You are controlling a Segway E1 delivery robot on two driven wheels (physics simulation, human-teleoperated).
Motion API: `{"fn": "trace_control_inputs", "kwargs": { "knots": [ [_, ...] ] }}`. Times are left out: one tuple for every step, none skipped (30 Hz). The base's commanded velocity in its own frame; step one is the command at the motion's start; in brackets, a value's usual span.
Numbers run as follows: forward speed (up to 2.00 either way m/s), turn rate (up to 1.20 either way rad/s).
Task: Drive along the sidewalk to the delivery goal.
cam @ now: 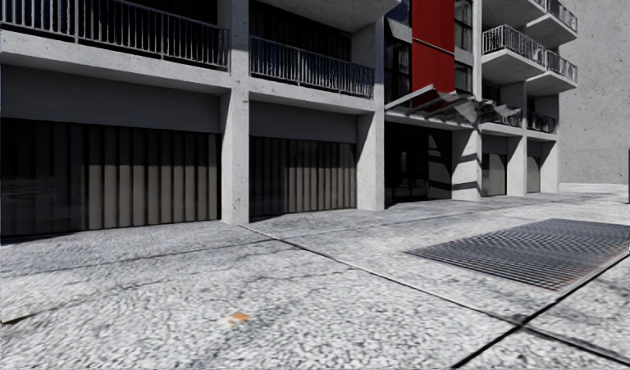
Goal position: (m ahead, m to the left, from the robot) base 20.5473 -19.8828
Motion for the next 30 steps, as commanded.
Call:
{"fn": "trace_control_inputs", "kwargs": {
  "knots": [
    [2.00,-0.49],
    [2.00,-0.49],
    [2.00,-0.50],
    [2.00,-0.51],
    [2.00,-0.51],
    [2.00,-0.51],
    [2.00,-0.52],
    [2.00,-0.52],
    [2.00,-0.52],
    [2.00,-0.52],
    [2.00,-0.52],
    [2.00,-0.52],
    [2.00,-0.52],
    [2.00,-0.52],
    [2.00,-0.52],
    [2.00,-0.52],
    [2.00,-0.52],
    [2.00,-0.52],
    [2.00,-0.52],
    [2.00,-0.52],
    [2.00,-0.52],
    [2.00,-0.52],
    [2.00,-0.52],
    [2.00,-0.52],
    [2.00,-0.52],
    [2.00,-0.52],
    [2.00,-0.52],
    [2.00,-0.52],
    [2.00,-0.52],
    [2.00,-0.52]
  ]
}}
